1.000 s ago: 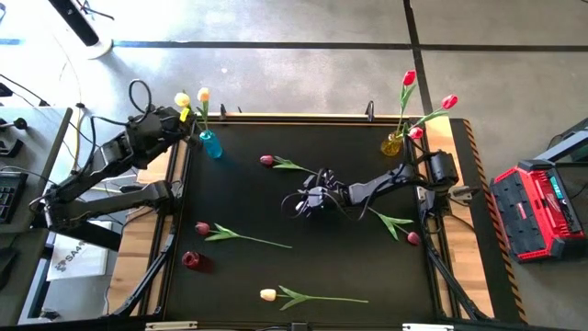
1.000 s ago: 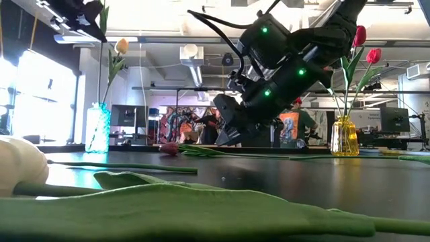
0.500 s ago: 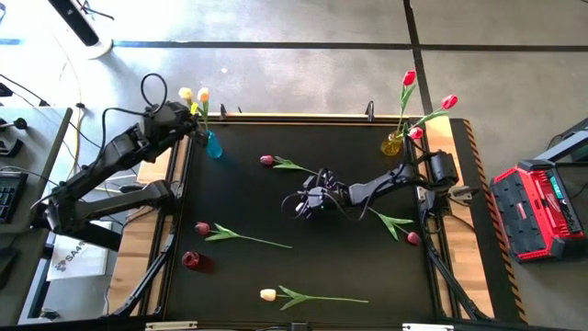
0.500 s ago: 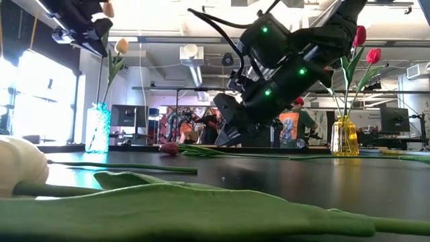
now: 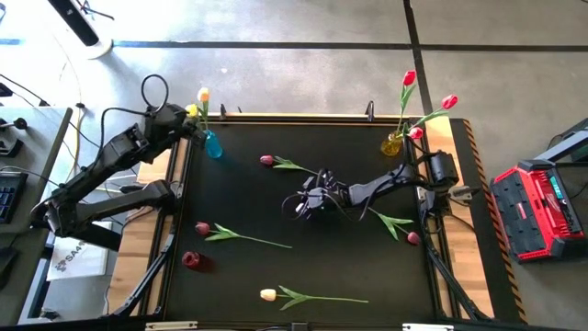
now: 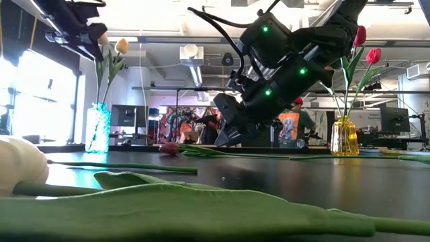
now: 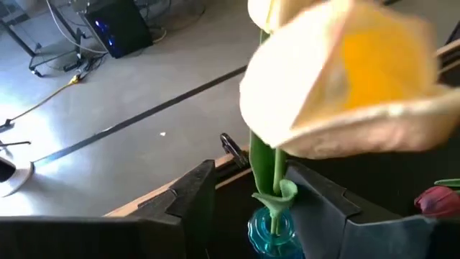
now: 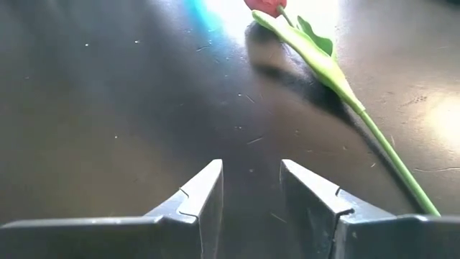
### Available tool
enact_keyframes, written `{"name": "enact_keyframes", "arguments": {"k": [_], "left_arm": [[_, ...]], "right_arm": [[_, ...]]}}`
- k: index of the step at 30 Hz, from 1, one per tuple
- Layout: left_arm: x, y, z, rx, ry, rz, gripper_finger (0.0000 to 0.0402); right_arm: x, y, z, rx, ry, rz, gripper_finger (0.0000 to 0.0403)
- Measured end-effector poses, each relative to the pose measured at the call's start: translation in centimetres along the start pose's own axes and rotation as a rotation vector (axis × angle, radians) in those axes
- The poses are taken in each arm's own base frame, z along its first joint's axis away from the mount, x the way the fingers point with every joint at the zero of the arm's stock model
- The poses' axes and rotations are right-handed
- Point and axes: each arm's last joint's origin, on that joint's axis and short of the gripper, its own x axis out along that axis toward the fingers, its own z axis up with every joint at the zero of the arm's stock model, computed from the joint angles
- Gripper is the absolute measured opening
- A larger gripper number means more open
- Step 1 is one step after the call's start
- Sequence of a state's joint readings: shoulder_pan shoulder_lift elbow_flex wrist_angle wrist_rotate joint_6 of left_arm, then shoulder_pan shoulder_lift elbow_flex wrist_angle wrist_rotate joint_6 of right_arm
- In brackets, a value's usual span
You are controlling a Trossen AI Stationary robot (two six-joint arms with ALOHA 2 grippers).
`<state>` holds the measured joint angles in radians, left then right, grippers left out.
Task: Sort flowers into vase by color
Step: Put the top white tulip into the blue vase, then put the white tulip into the blue vase
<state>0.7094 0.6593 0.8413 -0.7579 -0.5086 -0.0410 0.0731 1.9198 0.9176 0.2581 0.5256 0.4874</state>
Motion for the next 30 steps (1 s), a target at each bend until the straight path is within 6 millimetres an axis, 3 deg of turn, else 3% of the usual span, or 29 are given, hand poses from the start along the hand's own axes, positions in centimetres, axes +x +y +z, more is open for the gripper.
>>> {"name": "enact_keyframes", "arguments": {"k": [8, 13, 20, 24, 30], "left_arm": [[-3.5, 1.9, 1.2, -0.023, -0.124, -0.005, 0.0158], [-5.6, 2.7, 1.2, -0.011, -0.207, -0.112, 0.0158], [-7.7, 3.1, 0.3, 0.070, -0.325, -0.374, 0.0158], [-8.8, 3.3, -0.2, 0.093, -0.385, -0.470, 0.0158], [-10.5, 4.0, -1.7, 0.118, -0.447, -0.577, 0.0158]], "right_arm": [[-0.3, 0.7, 0.0, -0.040, 0.001, 0.070, 0.0129], [-0.8, 2.3, 0.8, -0.097, -0.045, 0.290, 0.0129], [-2.4, 5.7, 2.6, -0.162, -0.081, 0.542, 0.0129], [-3.5, 8.4, 3.6, -0.222, -0.045, 0.571, 0.0129], [-5.4, 13.4, 3.1, -0.365, 0.069, 0.604, 0.0129]]}}
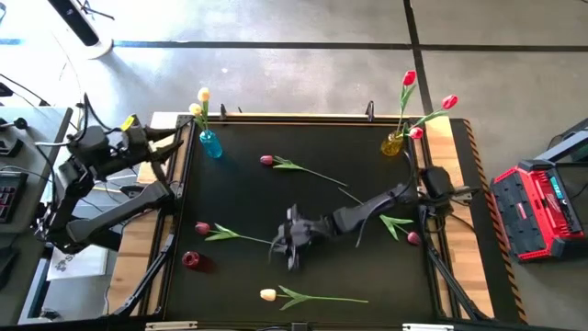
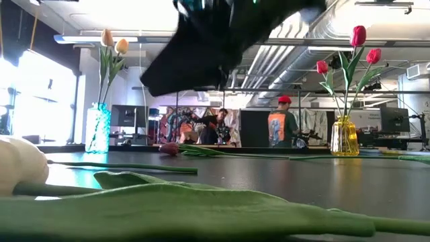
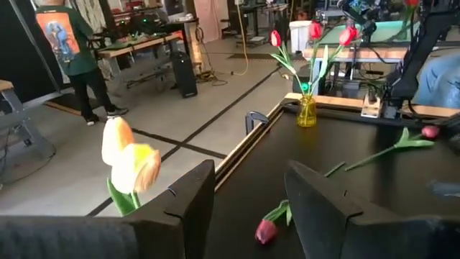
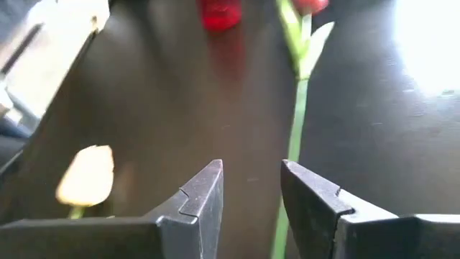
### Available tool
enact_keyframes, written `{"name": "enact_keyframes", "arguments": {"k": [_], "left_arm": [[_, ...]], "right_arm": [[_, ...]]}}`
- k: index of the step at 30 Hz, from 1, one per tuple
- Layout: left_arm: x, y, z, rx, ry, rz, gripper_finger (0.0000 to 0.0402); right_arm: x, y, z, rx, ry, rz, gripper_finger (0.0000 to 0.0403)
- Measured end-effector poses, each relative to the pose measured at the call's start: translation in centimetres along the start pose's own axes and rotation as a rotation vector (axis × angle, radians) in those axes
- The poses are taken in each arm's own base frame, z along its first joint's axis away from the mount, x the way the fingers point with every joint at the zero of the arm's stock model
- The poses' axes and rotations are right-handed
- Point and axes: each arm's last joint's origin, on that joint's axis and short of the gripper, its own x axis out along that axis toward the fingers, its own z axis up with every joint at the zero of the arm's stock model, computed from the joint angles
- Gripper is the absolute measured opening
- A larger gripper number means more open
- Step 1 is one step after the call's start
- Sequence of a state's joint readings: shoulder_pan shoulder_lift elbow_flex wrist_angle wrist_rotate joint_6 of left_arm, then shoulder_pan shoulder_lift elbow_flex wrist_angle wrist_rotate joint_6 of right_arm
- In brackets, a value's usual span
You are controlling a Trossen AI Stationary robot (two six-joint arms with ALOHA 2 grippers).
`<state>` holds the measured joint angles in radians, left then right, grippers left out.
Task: Sort flowers into vase by color
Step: Put the white tulip into the blue vase
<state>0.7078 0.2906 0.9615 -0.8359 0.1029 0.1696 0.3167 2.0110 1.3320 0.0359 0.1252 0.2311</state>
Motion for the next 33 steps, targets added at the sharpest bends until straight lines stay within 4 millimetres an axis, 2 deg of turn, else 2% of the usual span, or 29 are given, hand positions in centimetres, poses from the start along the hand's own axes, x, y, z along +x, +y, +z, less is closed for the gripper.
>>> {"name": "enact_keyframes", "arguments": {"k": [4, 9, 12, 18, 24, 28, 33], "left_arm": [[-1.9, -0.4, -1.2, 0.004, 0.016, 0.000, 0.0151], [-3.8, -0.9, -3.0, -0.006, 0.063, -0.001, 0.0137], [-4.5, -1.1, -3.6, -0.015, 0.076, -0.001, 0.0134], [-4.7, -1.1, -3.8, -0.017, 0.072, 0.006, 0.0133], [-3.9, -0.9, -3.4, -0.038, 0.098, 0.007, 0.0133], [-3.1, -0.8, -3.1, -0.058, 0.130, -0.001, 0.0133], [-2.5, -0.7, -2.9, -0.096, 0.154, -0.011, 0.0133]], "right_arm": [[-0.7, 3.3, 0.5, 0.010, 0.080, -0.023, 0.0129], [-2.2, 7.3, 0.8, 0.076, 0.138, 0.034, 0.0129], [-2.6, 9.2, -0.3, 0.117, 0.183, 0.078, 0.0129], [-2.1, 12.3, -4.1, 0.174, 0.340, 0.104, 0.0129], [-1.6, 13.8, -6.3, 0.186, 0.394, 0.094, 0.0129], [-0.8, 13.9, -7.4, 0.172, 0.427, 0.074, 0.0128], [-0.2, 13.6, -8.0, 0.161, 0.440, 0.033, 0.0128]]}}
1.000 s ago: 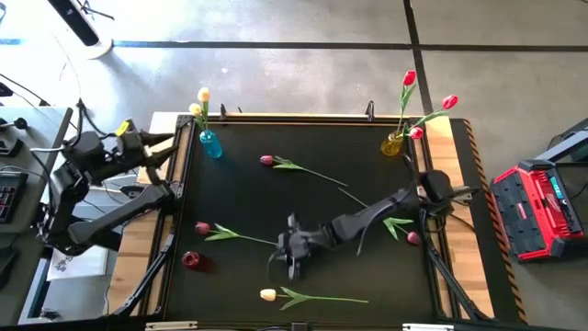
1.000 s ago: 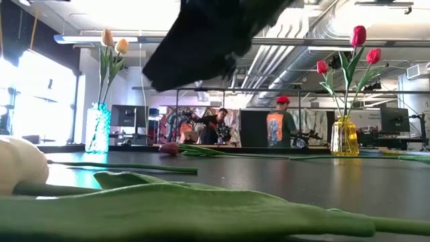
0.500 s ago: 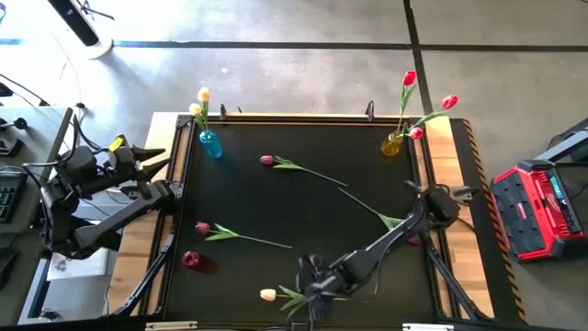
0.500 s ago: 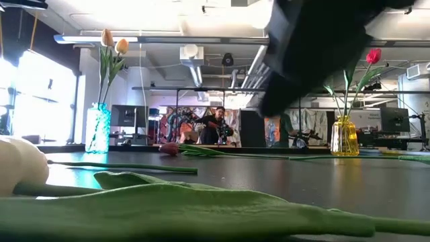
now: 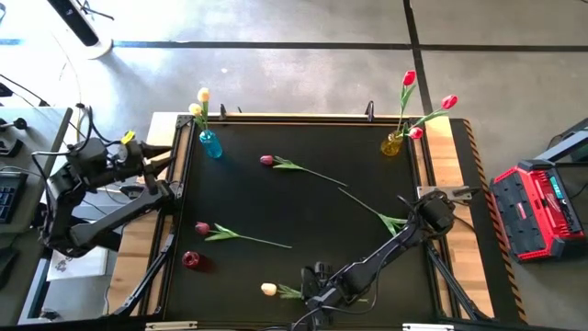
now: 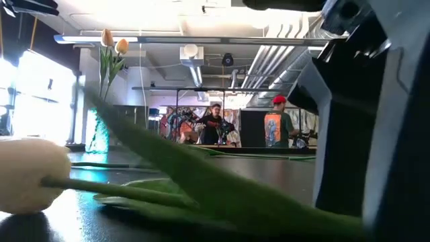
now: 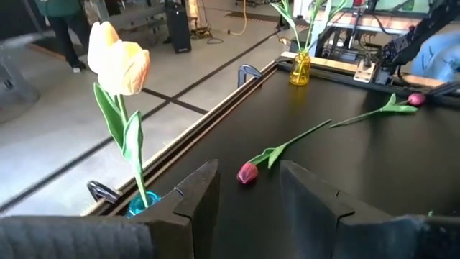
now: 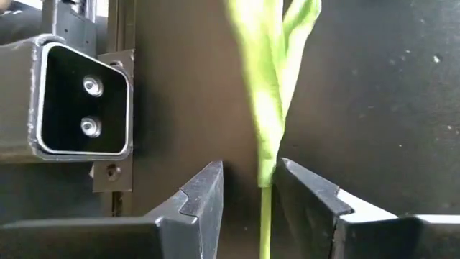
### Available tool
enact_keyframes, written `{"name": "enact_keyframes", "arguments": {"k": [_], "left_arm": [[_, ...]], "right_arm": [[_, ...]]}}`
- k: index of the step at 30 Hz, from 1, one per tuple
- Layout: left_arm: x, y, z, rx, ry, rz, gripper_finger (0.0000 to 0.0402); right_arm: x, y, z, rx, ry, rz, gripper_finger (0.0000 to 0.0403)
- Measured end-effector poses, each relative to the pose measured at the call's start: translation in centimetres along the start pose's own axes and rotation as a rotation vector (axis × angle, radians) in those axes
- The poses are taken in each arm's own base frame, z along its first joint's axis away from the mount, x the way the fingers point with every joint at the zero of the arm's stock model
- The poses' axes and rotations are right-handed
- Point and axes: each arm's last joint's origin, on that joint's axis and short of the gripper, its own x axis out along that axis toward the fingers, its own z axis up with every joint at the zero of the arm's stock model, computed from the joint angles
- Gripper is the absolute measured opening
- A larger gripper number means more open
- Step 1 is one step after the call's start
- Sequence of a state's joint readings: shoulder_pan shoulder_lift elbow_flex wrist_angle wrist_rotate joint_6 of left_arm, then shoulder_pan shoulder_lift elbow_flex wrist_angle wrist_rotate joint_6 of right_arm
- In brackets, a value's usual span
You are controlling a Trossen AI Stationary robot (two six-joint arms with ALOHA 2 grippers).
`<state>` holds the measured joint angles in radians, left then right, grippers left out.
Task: Sort flowers into vase by color
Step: Put the white tulip into the blue vase
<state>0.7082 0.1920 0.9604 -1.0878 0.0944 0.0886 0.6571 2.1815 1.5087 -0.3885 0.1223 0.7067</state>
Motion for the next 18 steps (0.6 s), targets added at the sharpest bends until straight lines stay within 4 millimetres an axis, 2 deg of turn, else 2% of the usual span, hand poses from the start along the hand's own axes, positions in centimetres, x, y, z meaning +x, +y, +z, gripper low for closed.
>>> {"name": "enact_keyframes", "arguments": {"k": [6, 13, 18], "left_arm": [[0.22, 0.08, 0.10, -0.036, 0.012, 0.017, 0.0133], [0.23, 0.08, 0.09, -0.048, 0.014, 0.017, 0.0133], [0.23, 0.08, 0.07, -0.053, 0.016, 0.017, 0.0133]], "right_arm": [[0.08, -0.06, 0.11, -0.017, -0.037, -0.040, 0.0106], [0.11, -0.13, 0.06, -0.046, -0.079, -0.102, 0.0010], [0.15, -0.03, 0.08, -0.051, -0.106, -0.117, 0.0013]]}}
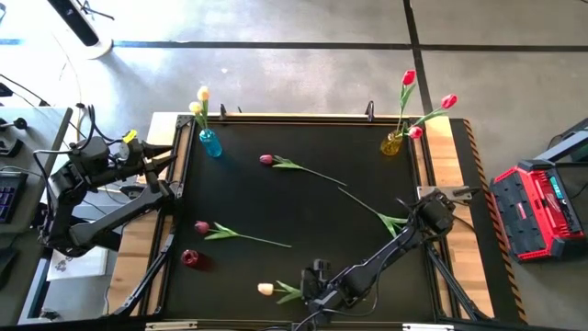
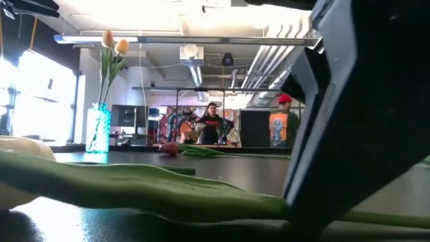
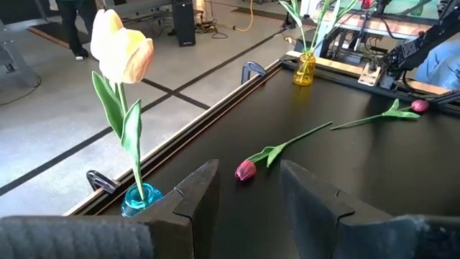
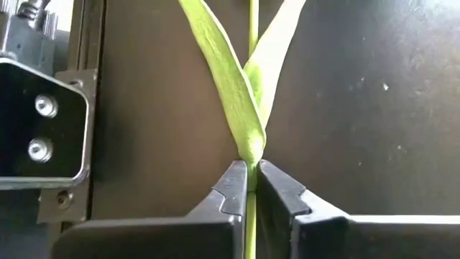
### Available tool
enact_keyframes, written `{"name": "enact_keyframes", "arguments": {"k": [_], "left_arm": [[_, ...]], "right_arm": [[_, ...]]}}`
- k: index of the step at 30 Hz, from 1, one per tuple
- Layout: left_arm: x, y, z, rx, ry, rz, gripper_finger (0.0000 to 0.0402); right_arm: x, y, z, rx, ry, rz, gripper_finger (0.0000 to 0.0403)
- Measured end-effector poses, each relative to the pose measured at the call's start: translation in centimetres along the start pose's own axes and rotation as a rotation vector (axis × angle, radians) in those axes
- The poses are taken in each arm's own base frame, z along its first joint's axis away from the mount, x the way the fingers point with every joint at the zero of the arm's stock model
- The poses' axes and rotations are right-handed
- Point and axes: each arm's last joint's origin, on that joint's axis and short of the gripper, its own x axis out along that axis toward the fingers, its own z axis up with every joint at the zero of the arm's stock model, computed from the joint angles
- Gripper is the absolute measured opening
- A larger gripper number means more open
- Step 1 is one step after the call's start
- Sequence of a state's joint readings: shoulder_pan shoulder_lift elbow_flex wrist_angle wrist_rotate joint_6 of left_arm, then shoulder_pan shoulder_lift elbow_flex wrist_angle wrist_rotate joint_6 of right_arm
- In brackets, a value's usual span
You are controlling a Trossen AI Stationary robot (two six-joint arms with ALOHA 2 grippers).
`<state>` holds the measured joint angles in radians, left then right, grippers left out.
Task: Sort flowers into vase by color
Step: Put the white tulip into the blue vase
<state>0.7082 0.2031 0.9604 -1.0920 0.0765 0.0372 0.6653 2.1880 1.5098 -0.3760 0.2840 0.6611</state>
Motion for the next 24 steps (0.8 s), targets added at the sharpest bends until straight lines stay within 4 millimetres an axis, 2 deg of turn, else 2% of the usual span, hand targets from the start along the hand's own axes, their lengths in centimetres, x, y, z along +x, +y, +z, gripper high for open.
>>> {"name": "enact_keyframes", "arguments": {"k": [6, 15, 19, 24], "left_arm": [[0.0, 0.0, 0.0, -0.002, 0.000, 0.000, 0.0133], [0.0, -0.1, 0.0, -0.008, -0.001, -0.047, 0.0133], [0.0, -0.2, 0.0, -0.002, -0.003, -0.084, 0.0133], [0.1, -0.4, 0.0, 0.000, -0.006, -0.135, 0.0133]], "right_arm": [[-0.2, 0.4, 0.9, -0.031, -0.102, -0.047, 0.0006], [-2.4, -0.4, 6.4, -0.086, -0.415, -0.375, 0.0001], [-2.7, -2.0, 8.2, -0.055, -0.465, -0.470, 0.0001], [-2.1, -5.3, 10.1, 0.028, -0.493, -0.582, 0.0000]]}}
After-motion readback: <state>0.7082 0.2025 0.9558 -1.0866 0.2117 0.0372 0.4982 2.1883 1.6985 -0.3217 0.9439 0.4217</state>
